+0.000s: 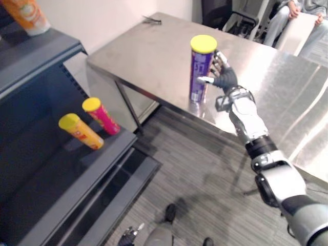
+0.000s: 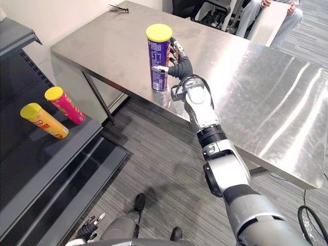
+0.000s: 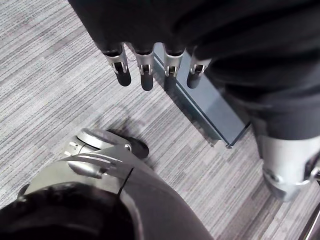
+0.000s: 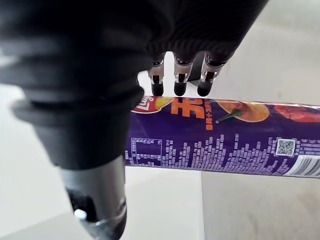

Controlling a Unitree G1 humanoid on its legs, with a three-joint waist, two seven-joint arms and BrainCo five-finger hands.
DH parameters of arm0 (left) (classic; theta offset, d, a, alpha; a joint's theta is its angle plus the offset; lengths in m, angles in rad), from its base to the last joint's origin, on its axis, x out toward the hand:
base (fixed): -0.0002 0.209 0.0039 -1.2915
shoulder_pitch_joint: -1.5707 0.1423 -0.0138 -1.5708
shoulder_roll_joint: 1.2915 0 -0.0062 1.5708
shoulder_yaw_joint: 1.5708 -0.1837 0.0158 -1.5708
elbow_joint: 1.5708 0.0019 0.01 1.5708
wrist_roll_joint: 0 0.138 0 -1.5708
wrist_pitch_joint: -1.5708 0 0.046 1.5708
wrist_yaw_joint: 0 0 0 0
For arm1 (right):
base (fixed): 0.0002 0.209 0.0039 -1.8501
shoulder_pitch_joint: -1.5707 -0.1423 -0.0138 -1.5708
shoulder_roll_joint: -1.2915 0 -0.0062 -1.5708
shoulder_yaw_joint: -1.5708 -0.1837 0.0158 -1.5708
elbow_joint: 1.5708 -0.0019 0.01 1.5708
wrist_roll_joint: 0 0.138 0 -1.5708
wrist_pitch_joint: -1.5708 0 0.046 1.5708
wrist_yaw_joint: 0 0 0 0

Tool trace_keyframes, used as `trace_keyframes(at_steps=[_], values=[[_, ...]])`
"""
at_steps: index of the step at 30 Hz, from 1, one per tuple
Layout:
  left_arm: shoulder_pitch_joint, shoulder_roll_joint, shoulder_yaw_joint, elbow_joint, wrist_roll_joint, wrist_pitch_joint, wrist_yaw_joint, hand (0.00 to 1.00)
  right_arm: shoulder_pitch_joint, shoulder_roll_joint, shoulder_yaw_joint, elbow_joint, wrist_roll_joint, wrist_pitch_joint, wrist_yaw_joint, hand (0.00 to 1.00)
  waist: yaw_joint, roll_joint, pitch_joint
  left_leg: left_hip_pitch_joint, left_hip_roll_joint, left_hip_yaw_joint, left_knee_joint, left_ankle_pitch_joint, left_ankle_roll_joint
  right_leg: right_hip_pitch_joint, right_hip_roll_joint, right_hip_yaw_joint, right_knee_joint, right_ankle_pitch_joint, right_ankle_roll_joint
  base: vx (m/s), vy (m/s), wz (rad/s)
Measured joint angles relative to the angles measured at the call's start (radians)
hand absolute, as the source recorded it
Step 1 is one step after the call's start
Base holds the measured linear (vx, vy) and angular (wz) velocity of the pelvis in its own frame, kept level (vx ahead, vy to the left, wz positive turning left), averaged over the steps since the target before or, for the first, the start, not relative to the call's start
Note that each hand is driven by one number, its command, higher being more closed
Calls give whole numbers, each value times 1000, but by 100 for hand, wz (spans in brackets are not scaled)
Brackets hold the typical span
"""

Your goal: Put the gum and the chips on the shelf.

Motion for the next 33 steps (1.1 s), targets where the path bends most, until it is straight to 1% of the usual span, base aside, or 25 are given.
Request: trace_keyframes(at_steps=[5,10,13,15,16,19,25,31,33], values=[[-5,0,-1,0,0,0,0,0,-6,0,-3,10,0,0,-9,0,4,-2,2,-24,-1,-17,2,11,-2,-15,2,-21,-1,-1,-1,-2,-6,11],[-6,0,-1,-4,-1,0,0,0,-34,9,-4,79,0,2,-10,0,8,-4,5,-28,-1,-23,2,11,-2,-15,4,-27,-1,-1,-1,-3,-9,4],[-11,2,-3,-7,-11,-1,0,0,-40,11,-31,86,0,2,-16,0,9,-3,14,-33,-1,-38,2,12,-4,-15,7,-37,-1,-2,-4,-28,-9,11],[-18,2,-4,-7,-39,-1,0,0,-63,10,-56,127,0,5,-20,0,14,-5,24,-44,2,-47,2,15,-8,-20,13,-49,-1,-4,-7,-35,-16,15],[-20,2,-5,-8,-39,-1,1,0,-64,10,-64,135,0,5,-20,100,23,-6,26,-46,3,-48,2,15,-8,-22,14,-49,-1,-4,-7,-21,-16,4],[-32,8,-29,-9,-39,-3,2,0,-80,11,-85,177,0,7,-30,100,41,-8,30,-48,3,-52,2,17,-9,-22,15,-52,-1,-4,-7,2,-6,1],[-41,10,-40,-29,-39,-3,3,0,-123,11,-119,197,0,20,-49,100,48,-8,47,-56,3,-62,3,19,-11,-27,17,-60,-1,-5,-8,0,-6,2],[-42,10,-41,-30,-39,-3,5,0,-127,12,-116,197,-9,21,-47,100,52,-8,47,-56,5,-57,3,20,-11,-28,17,-56,-1,-5,-8,0,-2,0],[-42,9,-41,-30,-39,-3,8,0,-127,17,-101,197,-12,24,-45,100,52,-9,47,-49,8,-40,3,20,-11,-27,17,-43,-1,-5,-8,-15,-1,-15]])
